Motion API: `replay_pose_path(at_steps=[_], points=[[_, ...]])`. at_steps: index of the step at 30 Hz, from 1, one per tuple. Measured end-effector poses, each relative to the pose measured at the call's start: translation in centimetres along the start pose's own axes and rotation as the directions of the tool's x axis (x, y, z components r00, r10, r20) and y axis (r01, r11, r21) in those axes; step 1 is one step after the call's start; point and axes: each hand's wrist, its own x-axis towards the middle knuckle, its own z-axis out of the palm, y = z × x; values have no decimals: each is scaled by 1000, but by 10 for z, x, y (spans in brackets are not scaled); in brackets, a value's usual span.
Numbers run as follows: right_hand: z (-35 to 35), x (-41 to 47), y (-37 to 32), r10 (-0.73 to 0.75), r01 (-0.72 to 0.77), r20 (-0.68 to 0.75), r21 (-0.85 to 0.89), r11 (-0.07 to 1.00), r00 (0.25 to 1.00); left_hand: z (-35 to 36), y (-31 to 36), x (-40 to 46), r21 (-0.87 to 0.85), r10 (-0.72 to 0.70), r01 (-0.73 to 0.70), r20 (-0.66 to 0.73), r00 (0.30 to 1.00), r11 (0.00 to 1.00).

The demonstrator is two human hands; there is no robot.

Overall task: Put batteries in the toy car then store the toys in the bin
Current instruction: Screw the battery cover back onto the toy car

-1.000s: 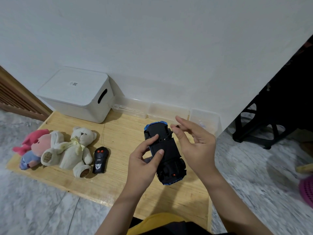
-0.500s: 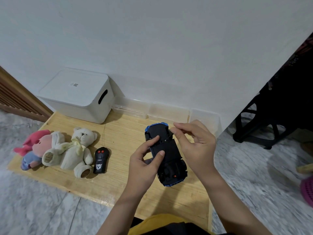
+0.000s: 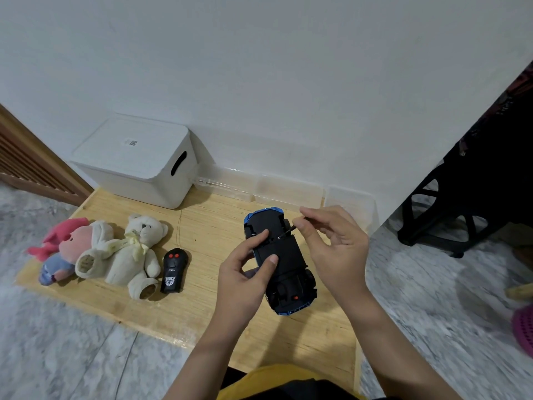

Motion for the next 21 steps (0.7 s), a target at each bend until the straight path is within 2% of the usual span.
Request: replay_pose_path(at_steps=[3,6,11,15,21], points=[[-1,-3,0,10,-9,36,-21,1000,999,-2,-1,1,7,11,-11,-9,1000,1000],[0,-4,-3,71,-71,16,42,997,997,-3,-2,0,6,6,-6,-4,1000,1000],[-1,-1,-3,70,-70,-9,9,998,998,-2,-2,-1,15,-2,2,6,1000,1000],[-4,-4,-2,60,-59,31,-29,998,998,-4,-2,1,11,0,0,-7,1000,1000],[-2,-4,-4,65,-65,27,5,998,998,-3,-2,0,11,-2,2,6,1000,1000]])
